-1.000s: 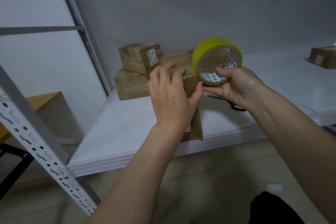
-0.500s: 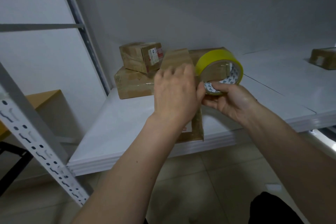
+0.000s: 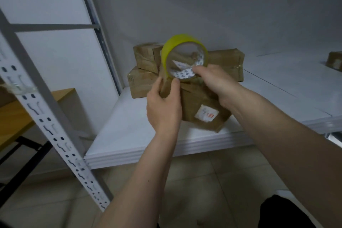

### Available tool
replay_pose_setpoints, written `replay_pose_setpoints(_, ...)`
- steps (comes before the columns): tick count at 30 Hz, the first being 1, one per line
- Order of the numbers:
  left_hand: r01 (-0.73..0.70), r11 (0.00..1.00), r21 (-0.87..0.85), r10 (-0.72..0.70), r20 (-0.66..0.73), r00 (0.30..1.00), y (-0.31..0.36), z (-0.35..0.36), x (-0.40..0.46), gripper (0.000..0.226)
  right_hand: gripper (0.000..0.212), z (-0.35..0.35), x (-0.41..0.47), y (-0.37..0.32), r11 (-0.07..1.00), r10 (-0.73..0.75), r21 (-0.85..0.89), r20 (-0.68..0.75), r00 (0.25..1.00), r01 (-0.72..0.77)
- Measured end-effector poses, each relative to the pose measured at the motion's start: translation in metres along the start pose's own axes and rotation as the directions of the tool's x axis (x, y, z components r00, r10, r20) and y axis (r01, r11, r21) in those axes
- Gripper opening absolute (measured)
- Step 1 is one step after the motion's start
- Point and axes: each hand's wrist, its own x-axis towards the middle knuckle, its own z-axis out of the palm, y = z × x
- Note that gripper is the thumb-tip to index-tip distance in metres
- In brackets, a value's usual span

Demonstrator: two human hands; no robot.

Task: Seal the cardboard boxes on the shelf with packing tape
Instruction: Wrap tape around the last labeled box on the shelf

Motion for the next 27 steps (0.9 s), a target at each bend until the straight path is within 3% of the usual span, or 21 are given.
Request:
replay_pose_setpoints(3, 0.149, 0.984, -0.097, -0.145, 0.044, 0.988, -0.019, 0.006, -0.016, 0.054, 0.024, 0.013, 0.002, 0.005, 0.973, -0.038, -0.228, -0.006, 0.999, 0.036)
replay_pose_setpoints(5, 0.231, 0.973, -0.028, -0.227, 0.107, 0.968, -0.031, 0.005, -0.022, 0.047, 0.037, 0.022, 0.001, 0.020, 0.918, -0.007, -0.396, -0.019, 1.000, -0.002)
replay_pose_setpoints(7, 0.242, 0.959, 0.150, -0.261, 0.122, 0.958, -0.043, -0.001, -0.018, 0.040, 0.040, 0.031, -0.003, 0.029, 0.843, -0.011, -0.538, -0.012, 1.000, 0.003)
replay_pose_setpoints(9, 0.159, 0.957, 0.242, -0.196, 0.134, 0.971, -0.053, -0.009, -0.009, 0.047, 0.042, 0.039, -0.006, 0.033, 0.775, -0.039, -0.631, -0.010, 0.999, 0.024)
replay_pose_setpoints(11, 0.046, 0.996, 0.071, -0.061, 0.219, 0.974, -0.059, -0.015, -0.004, 0.056, 0.045, 0.043, -0.006, 0.037, 0.725, -0.077, -0.688, -0.028, 0.997, 0.037)
replay_pose_setpoints(13, 0.005, 0.997, -0.078, 0.021, 0.325, 0.945, -0.067, -0.018, -0.002, 0.050, 0.045, 0.043, -0.005, 0.040, 0.688, -0.109, -0.724, -0.042, 0.993, 0.045)
replay_pose_setpoints(15, -0.013, 0.993, -0.119, 0.061, 0.413, 0.909, -0.076, -0.022, 0.002, 0.045, 0.045, 0.043, -0.003, 0.043, 0.671, -0.129, -0.740, -0.039, 0.991, 0.058)
replay_pose_setpoints(18, -0.240, 0.968, 0.071, 0.196, 0.380, 0.904, -0.089, -0.026, 0.018, 0.050, 0.040, 0.041, 0.001, 0.043, 0.727, -0.123, -0.683, -0.024, 0.992, 0.074)
replay_pose_setpoints(21, -0.464, 0.820, 0.336, 0.304, 0.430, 0.850, -0.087, -0.029, 0.028, 0.073, 0.029, 0.032, 0.003, 0.044, 0.790, -0.102, -0.610, -0.033, 0.994, 0.061)
replay_pose_setpoints(27, -0.533, 0.769, 0.352, 0.337, 0.484, 0.807, -0.085, -0.031, 0.030, 0.073, 0.024, -0.001, 0.001, 0.040, 0.816, -0.057, -0.578, -0.033, 0.998, 0.028)
